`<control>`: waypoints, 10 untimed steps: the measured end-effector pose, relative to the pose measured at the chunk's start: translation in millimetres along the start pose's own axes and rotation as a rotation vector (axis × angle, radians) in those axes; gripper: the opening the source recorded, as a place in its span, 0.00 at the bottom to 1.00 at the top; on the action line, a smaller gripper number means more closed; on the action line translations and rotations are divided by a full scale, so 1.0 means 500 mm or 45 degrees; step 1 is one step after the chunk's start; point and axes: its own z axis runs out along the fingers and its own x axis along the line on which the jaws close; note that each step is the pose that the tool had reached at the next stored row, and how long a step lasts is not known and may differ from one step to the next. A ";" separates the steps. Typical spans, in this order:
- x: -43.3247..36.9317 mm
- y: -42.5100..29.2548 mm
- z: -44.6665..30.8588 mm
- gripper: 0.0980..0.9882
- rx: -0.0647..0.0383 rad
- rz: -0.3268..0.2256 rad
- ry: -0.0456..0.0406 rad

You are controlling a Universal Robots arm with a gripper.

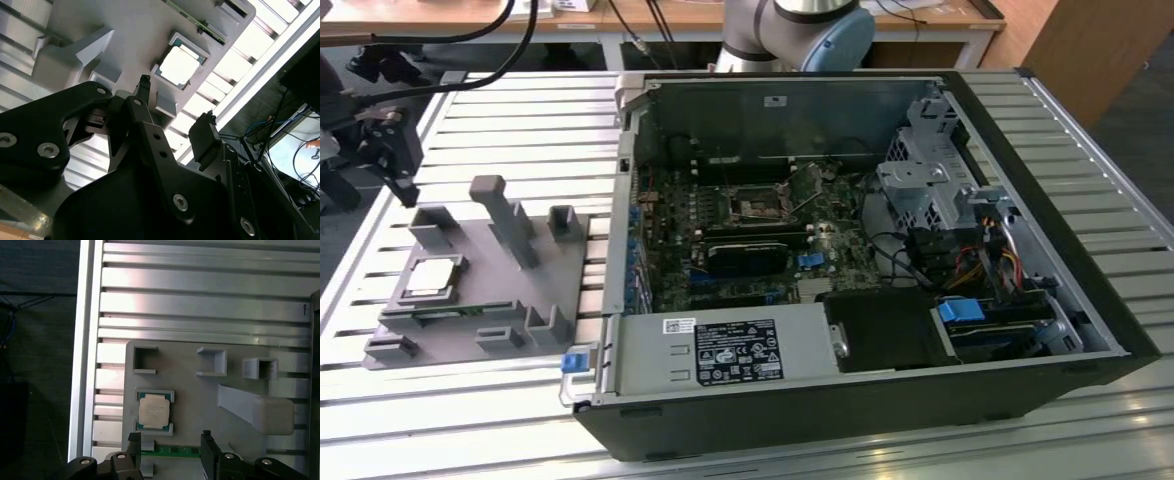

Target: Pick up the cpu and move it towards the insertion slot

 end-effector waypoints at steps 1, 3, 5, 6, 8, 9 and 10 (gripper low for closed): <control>0.000 0.000 0.001 0.55 0.000 0.000 0.000; 0.000 0.000 0.004 0.55 0.000 0.000 0.000; 0.000 0.000 0.006 0.55 0.000 0.000 0.000; 0.001 0.000 0.008 0.55 0.000 0.000 0.000; 0.001 -0.001 0.011 0.55 0.000 0.000 0.000; 0.001 -0.001 0.012 0.55 0.000 0.000 0.000; 0.001 -0.001 0.013 0.55 0.000 -0.001 0.000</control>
